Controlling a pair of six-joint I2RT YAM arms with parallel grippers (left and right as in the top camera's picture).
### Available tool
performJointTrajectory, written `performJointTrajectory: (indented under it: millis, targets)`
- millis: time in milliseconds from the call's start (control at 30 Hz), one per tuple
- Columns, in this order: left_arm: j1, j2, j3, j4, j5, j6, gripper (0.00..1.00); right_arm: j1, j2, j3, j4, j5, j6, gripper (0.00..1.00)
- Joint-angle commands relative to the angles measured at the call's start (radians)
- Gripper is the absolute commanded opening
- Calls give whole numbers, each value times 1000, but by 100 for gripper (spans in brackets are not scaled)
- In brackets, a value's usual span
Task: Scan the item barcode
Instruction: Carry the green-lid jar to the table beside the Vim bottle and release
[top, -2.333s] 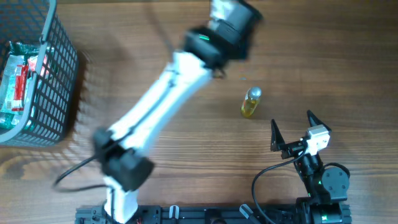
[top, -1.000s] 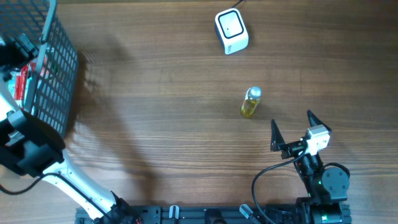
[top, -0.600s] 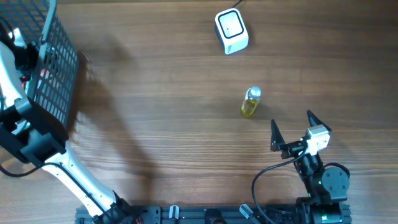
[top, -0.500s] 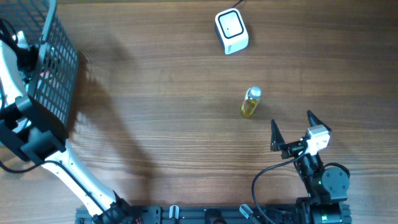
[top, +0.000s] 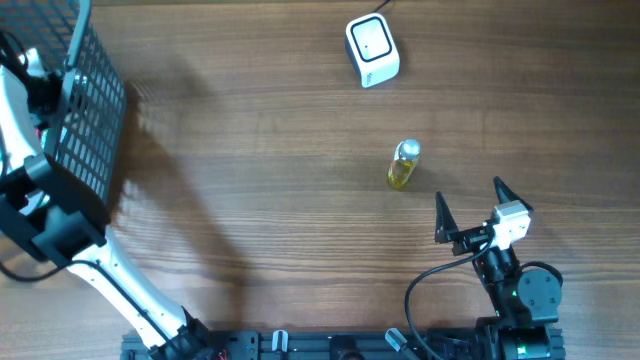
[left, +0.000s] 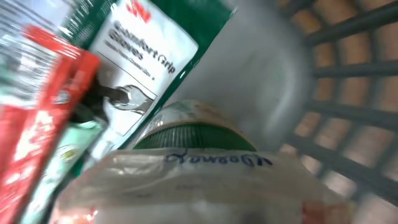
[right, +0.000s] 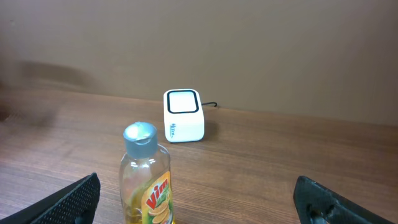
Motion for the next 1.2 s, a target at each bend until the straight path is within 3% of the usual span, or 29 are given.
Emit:
performJointTrajectory:
  millis: [0, 167, 300, 433, 567, 700, 900, 1100, 1167]
  targets:
    - [3, -240, 12, 33, 16, -1, 52, 2, -5, -1, 3, -10, -12, 100]
    - [1, -464, 12, 73, 20, -40, 50, 2, -5, -1, 3, -10, -12, 100]
    - [-39, -592, 12, 35, 117, -97, 48, 2, -5, -1, 3, -10, -12, 100]
    - [-181, -655, 12, -82, 124, -109, 47, 2, -5, -1, 3, -10, -12, 100]
    - [-396, -640, 10, -230, 124, -109, 47, 2, -5, -1, 3, -10, -12, 100]
    - [-611, -593, -10, -283, 109, -105, 47, 2, -5, -1, 3, -10, -12, 100]
    - [-910, -496, -153, -241, -76, -105, 49, 2, -5, -1, 3, -10, -12, 100]
    - [-1054, -433, -368, -64, -75, -103, 48, 2, -5, -1, 3, -10, -12, 99]
    - [-1096, -425, -461, 32, -75, -156, 48, 2, -5, -1, 3, -10, -12, 100]
